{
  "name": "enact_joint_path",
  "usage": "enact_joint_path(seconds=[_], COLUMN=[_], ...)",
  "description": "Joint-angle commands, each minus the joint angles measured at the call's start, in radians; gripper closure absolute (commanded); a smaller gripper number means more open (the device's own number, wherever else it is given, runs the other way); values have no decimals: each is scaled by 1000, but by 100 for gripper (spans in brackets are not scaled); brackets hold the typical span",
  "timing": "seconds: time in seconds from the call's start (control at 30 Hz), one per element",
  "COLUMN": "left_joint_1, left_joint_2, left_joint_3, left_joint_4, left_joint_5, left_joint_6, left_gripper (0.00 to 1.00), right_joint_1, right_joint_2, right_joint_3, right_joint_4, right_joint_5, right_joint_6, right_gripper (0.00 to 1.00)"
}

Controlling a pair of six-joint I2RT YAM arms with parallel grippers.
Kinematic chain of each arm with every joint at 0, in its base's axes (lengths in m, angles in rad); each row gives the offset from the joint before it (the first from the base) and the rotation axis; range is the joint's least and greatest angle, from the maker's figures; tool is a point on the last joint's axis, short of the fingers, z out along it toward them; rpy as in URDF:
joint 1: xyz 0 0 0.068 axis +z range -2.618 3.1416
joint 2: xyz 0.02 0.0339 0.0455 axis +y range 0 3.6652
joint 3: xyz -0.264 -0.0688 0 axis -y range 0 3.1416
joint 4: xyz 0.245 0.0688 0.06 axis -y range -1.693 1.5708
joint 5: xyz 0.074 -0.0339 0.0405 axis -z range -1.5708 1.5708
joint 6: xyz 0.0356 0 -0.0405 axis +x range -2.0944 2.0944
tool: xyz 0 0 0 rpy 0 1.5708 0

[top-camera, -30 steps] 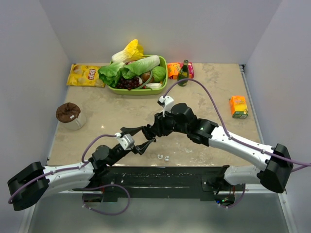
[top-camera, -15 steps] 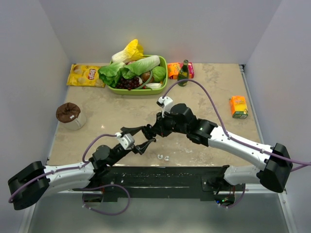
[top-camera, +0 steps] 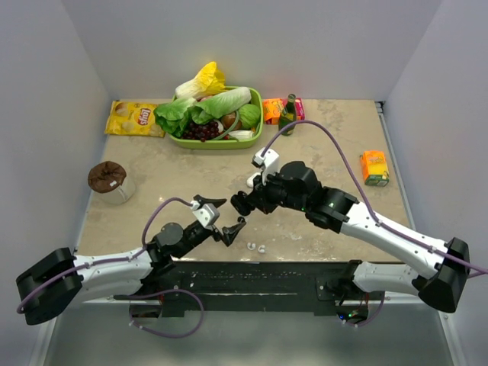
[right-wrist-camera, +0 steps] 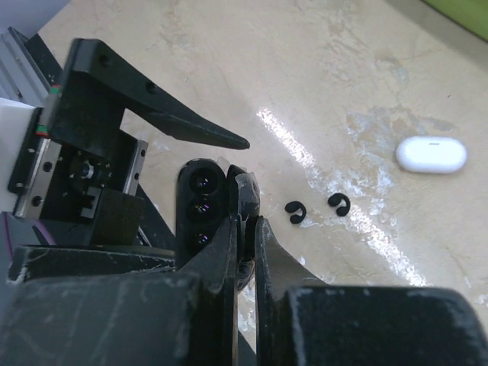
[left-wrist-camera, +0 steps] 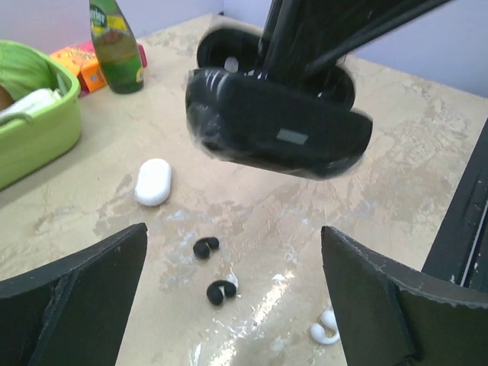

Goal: Insert the wireless bluetooth earbuds into the charging case
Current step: Open the charging case.

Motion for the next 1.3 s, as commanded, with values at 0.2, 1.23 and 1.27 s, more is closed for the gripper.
enact_joint_path(seconds=[0.2,1.23,1.27], left_joint_1=[1,18,21], left_joint_2=[-86,-112,-112], left_joint_3=[95,125,125], left_joint_4=[-193,-133,-129], left_joint_5=[149,400,398], left_joint_6=[-169,-203,-203], left_gripper=[0,17,17], right_joint_1=[82,274,274], right_joint_2=[-121,-104,-104], right_joint_3=[-7,60,60], right_joint_4=[13,-210,-210], right_joint_5=[79,128,126], right_joint_6=[-223,-381,-381], right_gripper=[100,100,100])
